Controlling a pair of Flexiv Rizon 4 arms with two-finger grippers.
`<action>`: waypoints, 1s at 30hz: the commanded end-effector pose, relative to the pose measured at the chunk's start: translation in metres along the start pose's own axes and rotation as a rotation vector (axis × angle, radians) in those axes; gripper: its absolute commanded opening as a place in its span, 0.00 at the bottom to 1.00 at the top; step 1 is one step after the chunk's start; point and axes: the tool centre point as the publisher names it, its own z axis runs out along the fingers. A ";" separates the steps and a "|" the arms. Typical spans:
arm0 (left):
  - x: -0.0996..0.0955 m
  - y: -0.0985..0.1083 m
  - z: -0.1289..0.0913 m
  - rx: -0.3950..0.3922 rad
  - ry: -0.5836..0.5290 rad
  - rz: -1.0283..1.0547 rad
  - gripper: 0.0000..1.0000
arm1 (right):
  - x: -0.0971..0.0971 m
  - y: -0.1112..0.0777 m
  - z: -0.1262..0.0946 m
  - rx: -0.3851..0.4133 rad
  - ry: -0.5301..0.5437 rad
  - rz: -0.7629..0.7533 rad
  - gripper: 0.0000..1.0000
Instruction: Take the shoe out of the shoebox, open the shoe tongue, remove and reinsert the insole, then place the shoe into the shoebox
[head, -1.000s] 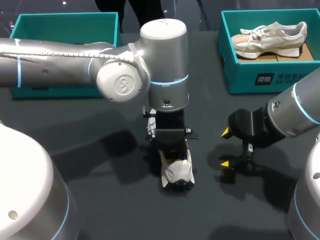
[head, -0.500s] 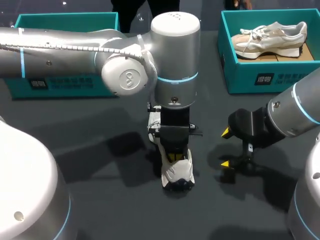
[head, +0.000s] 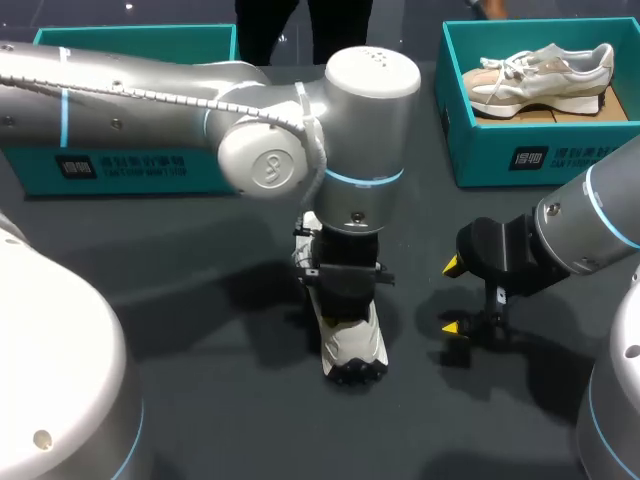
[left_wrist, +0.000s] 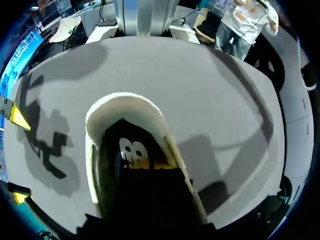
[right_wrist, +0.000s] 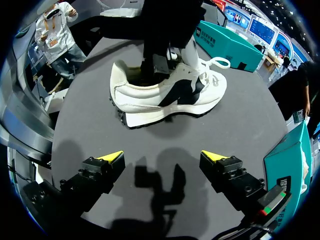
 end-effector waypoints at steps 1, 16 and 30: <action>-0.020 0.011 0.023 0.029 0.028 -0.004 0.00 | 0.001 0.000 -0.001 0.001 -0.002 0.000 1.00; -0.017 -0.006 -0.031 -0.010 -0.099 0.030 0.00 | 0.001 0.000 -0.001 0.001 -0.002 0.000 1.00; -0.018 -0.006 0.005 0.018 -0.011 0.016 0.00 | 0.001 0.000 -0.001 0.001 -0.002 0.000 1.00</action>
